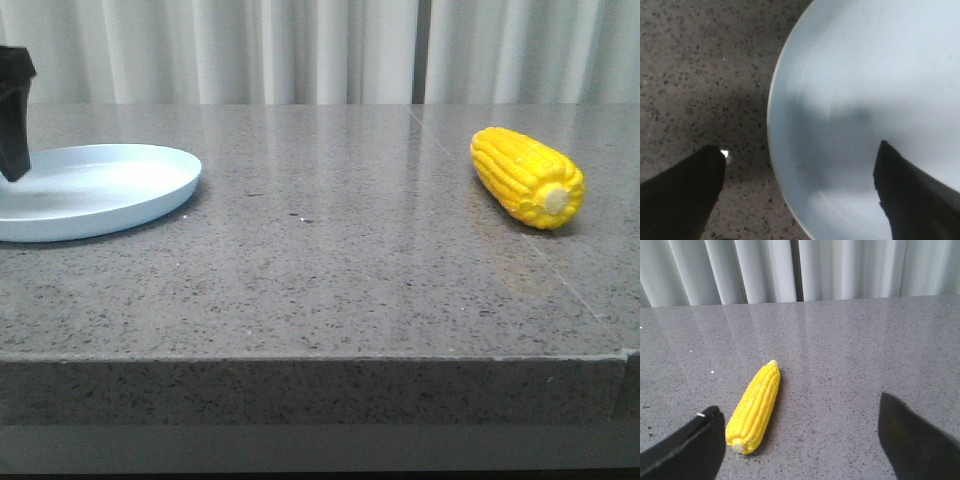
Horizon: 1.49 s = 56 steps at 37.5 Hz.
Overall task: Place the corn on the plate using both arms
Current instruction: 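Lower the left gripper open over the rim of the pale blue plate, then push the pale blue plate with the left gripper toward the corn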
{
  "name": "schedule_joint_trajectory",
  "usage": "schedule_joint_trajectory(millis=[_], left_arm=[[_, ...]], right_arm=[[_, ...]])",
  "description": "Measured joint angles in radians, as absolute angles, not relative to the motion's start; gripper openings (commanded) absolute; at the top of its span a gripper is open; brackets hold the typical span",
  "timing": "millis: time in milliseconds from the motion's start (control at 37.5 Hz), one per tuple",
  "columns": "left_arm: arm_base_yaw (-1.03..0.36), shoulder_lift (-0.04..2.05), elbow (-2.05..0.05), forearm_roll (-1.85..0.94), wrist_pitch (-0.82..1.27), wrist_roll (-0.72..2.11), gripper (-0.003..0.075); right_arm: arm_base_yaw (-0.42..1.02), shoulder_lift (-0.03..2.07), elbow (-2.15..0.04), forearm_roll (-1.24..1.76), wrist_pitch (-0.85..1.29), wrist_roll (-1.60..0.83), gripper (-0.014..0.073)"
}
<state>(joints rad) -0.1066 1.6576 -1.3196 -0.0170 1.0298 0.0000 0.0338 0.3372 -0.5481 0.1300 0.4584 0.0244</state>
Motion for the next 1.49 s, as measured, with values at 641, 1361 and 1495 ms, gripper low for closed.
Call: schedule_joint_trajectory(millis=[641, 1361, 1495], left_arm=[[-0.107, 1.706, -1.324, -0.019, 1.026, 0.0, 0.0116], [-0.163, 1.706, -1.579, -0.165, 1.093, 0.025, -0.002], [-0.234, 1.713, -1.648, -0.183, 1.097, 0.029, -0.002]], right_arm=[[0.034, 0.337, -0.548, 0.13, 0.458, 0.024, 0.0645], [0.034, 0.337, -0.548, 0.13, 0.458, 0.024, 0.0645], [0.034, 0.337, -0.548, 0.13, 0.458, 0.024, 0.0645]])
